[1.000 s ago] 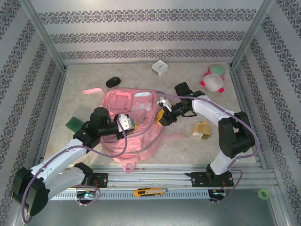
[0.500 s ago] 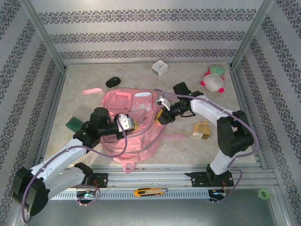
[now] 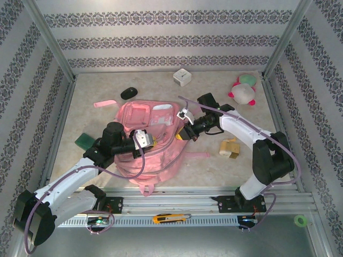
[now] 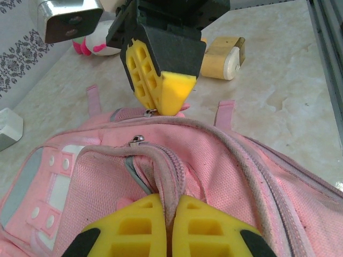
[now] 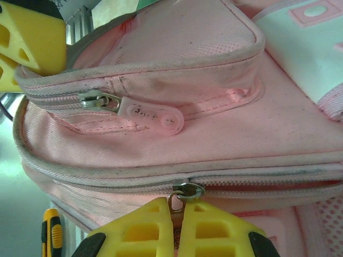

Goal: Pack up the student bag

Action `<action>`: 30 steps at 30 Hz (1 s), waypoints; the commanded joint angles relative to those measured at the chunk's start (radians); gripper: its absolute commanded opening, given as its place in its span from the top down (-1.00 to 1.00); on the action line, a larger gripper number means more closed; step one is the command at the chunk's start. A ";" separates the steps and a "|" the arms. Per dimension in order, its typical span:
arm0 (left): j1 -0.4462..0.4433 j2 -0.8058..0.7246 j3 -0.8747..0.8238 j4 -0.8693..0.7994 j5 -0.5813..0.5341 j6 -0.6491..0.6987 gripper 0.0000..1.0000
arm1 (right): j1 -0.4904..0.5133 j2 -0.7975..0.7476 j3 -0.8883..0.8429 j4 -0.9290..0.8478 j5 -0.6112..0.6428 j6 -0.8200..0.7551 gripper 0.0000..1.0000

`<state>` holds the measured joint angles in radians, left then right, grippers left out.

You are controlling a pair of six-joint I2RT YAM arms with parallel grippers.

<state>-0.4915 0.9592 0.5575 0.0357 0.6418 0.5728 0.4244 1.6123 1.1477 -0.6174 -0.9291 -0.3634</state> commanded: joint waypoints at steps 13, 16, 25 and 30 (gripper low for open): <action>-0.031 0.022 0.062 0.081 -0.185 -0.032 1.00 | 0.143 -0.207 -0.164 0.192 0.001 0.305 1.00; -0.048 0.050 0.080 0.075 -0.214 -0.050 1.00 | 0.157 -0.256 -0.218 0.277 0.010 0.377 1.00; -0.163 0.124 0.109 0.148 -0.356 -0.168 1.00 | 0.240 -0.318 -0.361 0.537 0.119 0.592 1.00; -0.233 0.223 0.125 0.243 -0.531 -0.259 1.00 | 0.252 -0.380 -0.436 0.618 0.164 0.688 1.00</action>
<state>-0.6987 1.1423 0.6327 0.1188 0.2771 0.4057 0.6594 1.2778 0.7364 -0.0994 -0.7879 0.2405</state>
